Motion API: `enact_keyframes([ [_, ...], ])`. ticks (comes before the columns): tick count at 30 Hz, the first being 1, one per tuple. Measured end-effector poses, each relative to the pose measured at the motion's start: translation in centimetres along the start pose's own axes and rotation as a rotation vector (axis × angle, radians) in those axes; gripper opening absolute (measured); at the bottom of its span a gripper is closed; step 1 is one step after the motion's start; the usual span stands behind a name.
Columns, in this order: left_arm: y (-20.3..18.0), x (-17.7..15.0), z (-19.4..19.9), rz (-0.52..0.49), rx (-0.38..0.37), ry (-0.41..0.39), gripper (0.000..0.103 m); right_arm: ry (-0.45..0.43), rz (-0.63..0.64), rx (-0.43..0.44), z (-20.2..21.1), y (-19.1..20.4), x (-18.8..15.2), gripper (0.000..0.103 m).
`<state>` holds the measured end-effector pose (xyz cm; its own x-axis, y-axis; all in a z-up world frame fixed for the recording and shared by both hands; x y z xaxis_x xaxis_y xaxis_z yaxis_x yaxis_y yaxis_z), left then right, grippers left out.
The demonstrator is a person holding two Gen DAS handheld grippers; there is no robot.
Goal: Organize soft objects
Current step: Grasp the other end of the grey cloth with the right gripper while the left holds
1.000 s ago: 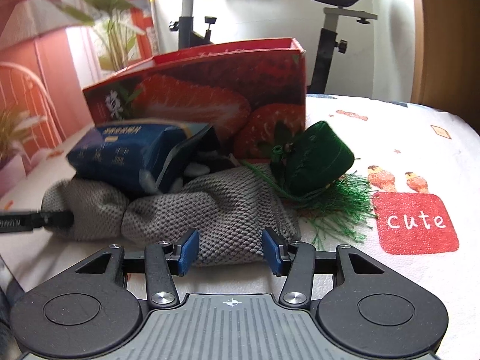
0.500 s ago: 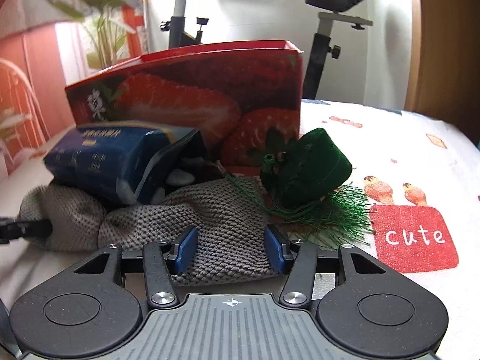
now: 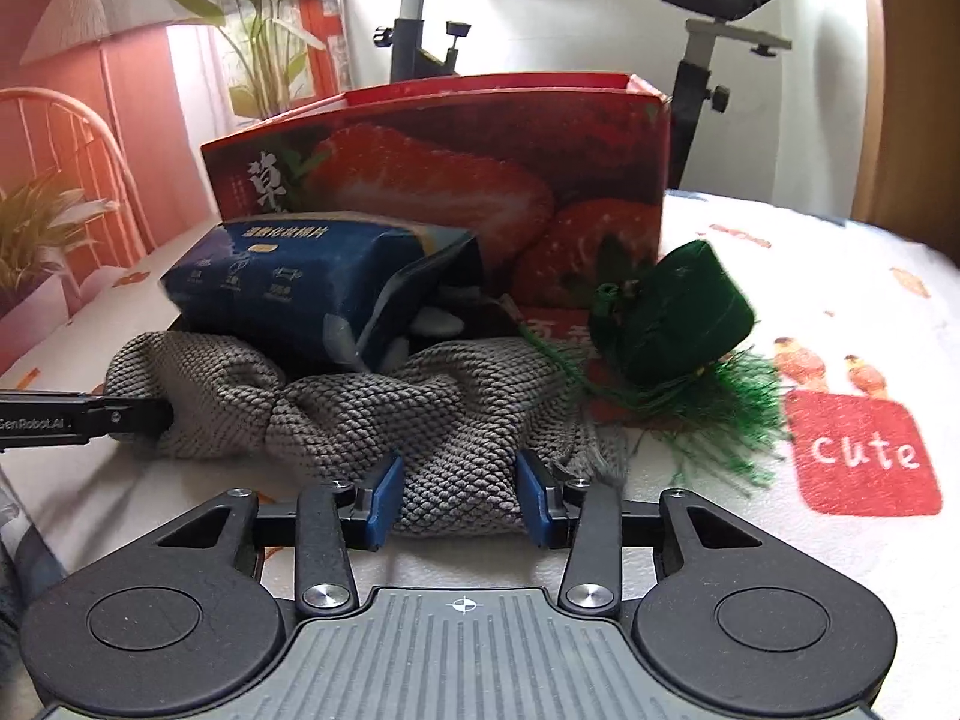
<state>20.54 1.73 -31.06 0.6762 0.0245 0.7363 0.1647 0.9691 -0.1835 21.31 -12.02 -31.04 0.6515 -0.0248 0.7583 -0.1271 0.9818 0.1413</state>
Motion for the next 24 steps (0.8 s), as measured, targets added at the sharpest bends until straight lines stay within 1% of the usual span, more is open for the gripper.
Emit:
enact_keyframes([
  [2, 0.0, 0.0, 0.0, 0.000, 0.001, 0.000, 0.024, -0.022, 0.016, -0.024, 0.2, -0.3, 0.4, 0.041],
  [5, 0.0, 0.0, 0.0, 0.001, 0.000, -0.001, 0.024, -0.042, 0.007, -0.054, 0.3, -1.0, 0.7, 0.046],
  [6, 0.0, 0.0, 0.0, 0.000, 0.001, -0.001, 0.024, -0.043, 0.002, -0.061, 0.2, -1.3, 0.7, 0.050],
  [7, 0.0, 0.0, 0.0, 0.000, 0.001, -0.001, 0.024, -0.043, -0.007, -0.065, 0.1, -1.6, 0.8, 0.053],
  [9, -0.1, -0.1, 0.0, 0.000, 0.002, -0.001, 0.024, -0.037, -0.019, -0.067, -0.3, -2.0, 0.8, 0.055],
  [14, 0.0, -0.1, 0.0, -0.003, 0.003, -0.002, 0.024, -0.020, 0.008, -0.069, -1.3, -1.8, 0.5, 0.063],
  [15, 0.0, -0.1, 0.0, -0.002, 0.003, -0.002, 0.024, -0.017, 0.006, -0.064, -1.3, -1.7, 0.5, 0.063],
  [17, -0.1, 0.0, 0.0, -0.002, 0.003, -0.001, 0.024, -0.007, -0.007, -0.042, -1.3, -1.5, 0.4, 0.063],
  [20, -0.1, 0.0, 0.0, -0.008, 0.006, -0.001, 0.024, 0.007, 0.007, -0.035, -1.3, -0.9, 0.3, 0.057],
  [22, -0.4, 0.0, 0.1, -0.032, 0.019, -0.001, 0.024, 0.013, 0.007, -0.016, -1.2, -0.6, 0.3, 0.047],
  [24, -0.6, -0.1, 0.2, -0.057, 0.032, -0.001, 0.023, 0.022, 0.009, -0.001, -1.1, -0.2, 0.3, 0.041],
])
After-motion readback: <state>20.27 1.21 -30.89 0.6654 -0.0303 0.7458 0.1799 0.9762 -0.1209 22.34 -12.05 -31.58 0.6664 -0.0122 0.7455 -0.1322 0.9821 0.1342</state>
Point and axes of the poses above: each gripper's, at about its wrist camera, not at the fingertips, and z roughly against the way its jaws point, y to its left, x to its top, the point moved 9 cm from there along -z, roughly the way its jaws point
